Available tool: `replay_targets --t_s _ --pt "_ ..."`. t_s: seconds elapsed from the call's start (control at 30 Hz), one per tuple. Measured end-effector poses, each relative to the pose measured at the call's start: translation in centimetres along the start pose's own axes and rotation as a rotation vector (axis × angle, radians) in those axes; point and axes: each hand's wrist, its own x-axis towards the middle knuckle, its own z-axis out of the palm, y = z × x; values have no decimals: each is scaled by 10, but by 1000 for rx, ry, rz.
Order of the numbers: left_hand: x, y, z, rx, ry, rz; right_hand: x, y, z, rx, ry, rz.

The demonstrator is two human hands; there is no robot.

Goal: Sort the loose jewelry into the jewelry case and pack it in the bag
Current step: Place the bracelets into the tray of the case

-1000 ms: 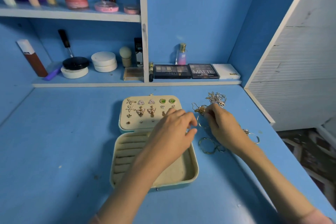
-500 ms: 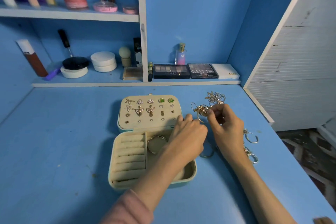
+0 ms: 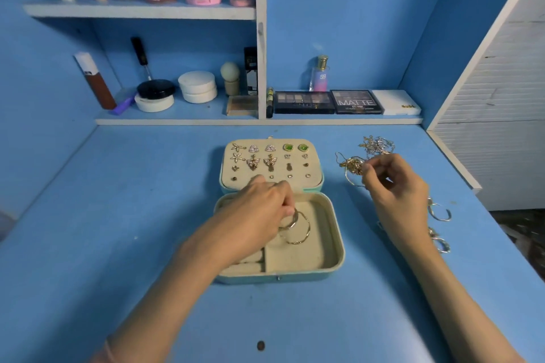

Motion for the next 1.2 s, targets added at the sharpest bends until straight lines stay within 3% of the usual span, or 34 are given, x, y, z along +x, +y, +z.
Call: replay_targets --t_s 0.3,0.5,0.77,1.2 --pt "-7 -5 5 159 -41 42 -13 -22 8 -97 -375 -163" --pt "-5 -11 6 111 -17 -9 -19 -34 16 -348 -654 -326" --pt "-3 -17 3 -224 342 -91 -28 -40 38 -591 -644 -565" --pt "-4 -19 13 -272 359 -112 -34 -42 40 -555 -790 -590"
